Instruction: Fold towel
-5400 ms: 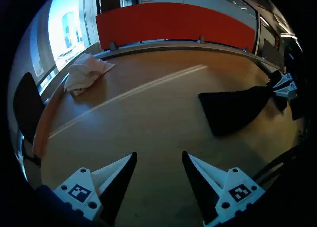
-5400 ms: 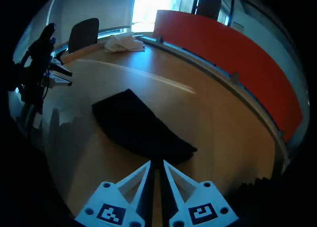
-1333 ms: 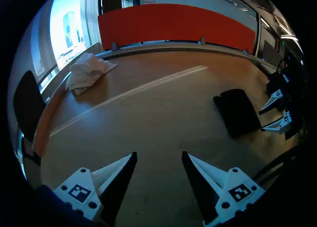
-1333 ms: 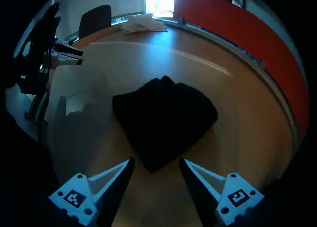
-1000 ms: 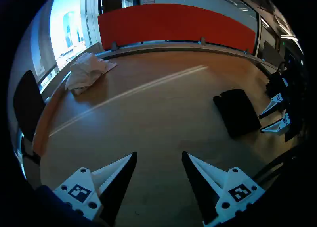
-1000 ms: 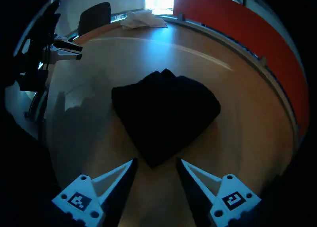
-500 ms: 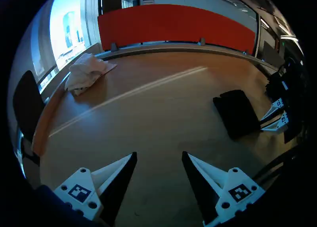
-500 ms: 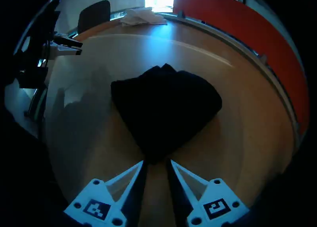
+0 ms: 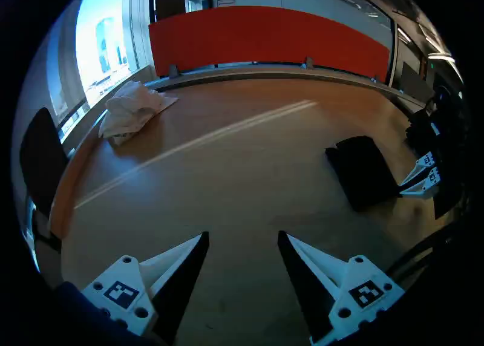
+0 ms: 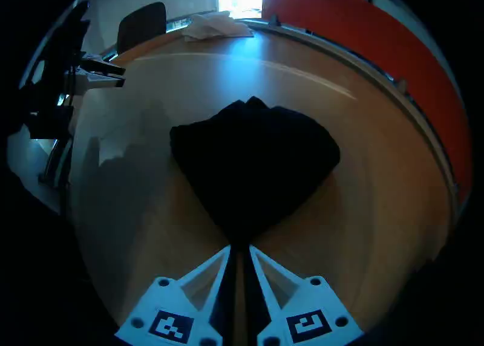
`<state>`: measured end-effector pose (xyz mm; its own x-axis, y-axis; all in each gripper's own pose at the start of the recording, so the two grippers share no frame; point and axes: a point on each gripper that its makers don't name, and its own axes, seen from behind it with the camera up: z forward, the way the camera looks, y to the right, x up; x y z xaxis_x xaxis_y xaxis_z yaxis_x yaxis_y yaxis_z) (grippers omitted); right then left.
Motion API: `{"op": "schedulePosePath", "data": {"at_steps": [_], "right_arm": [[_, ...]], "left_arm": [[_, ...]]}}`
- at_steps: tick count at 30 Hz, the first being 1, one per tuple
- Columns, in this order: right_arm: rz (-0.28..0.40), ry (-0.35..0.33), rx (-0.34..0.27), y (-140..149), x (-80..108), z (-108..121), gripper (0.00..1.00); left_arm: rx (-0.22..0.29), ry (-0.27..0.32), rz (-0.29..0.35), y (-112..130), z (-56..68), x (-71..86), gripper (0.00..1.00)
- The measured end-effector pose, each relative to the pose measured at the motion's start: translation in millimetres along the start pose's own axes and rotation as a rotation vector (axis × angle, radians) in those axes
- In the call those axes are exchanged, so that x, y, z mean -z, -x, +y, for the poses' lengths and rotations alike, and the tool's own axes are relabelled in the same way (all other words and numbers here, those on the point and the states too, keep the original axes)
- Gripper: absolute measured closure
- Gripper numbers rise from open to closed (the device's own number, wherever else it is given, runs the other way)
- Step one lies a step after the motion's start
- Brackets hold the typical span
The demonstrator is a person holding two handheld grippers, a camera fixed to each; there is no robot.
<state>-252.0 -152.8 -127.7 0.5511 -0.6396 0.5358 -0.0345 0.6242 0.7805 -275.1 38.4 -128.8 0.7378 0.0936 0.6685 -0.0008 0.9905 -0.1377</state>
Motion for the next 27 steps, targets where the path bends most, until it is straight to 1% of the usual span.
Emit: {"op": "schedulePosePath", "data": {"at_steps": [6, 11, 14, 19, 27], "right_arm": [[0.016, -0.002, -0.01, -2.5, 1.2, 0.3, 0.95], [0.026, 0.009, -0.001, -5.1, 5.0, 2.6, 0.95], [0.041, 0.017, 0.005, -11.4, 9.6, 4.6, 0.95], [0.086, 0.042, 0.015, -31.0, 19.9, 11.5, 0.95], [0.179, 0.085, 0.043, -76.3, 45.2, 25.6, 0.95]], "left_arm": [[0.002, 0.001, -0.002, 1.0, 0.2, -0.2, 0.16], [-0.001, 0.003, -0.002, 0.9, 0.6, -0.4, 0.16], [-0.002, 0.004, -0.001, 0.4, 1.0, 0.1, 0.16], [-0.001, 0.005, 0.004, -2.5, 1.2, 0.8, 0.16], [-0.004, 0.01, 0.023, -12.8, 3.2, 1.3, 0.16]]}}
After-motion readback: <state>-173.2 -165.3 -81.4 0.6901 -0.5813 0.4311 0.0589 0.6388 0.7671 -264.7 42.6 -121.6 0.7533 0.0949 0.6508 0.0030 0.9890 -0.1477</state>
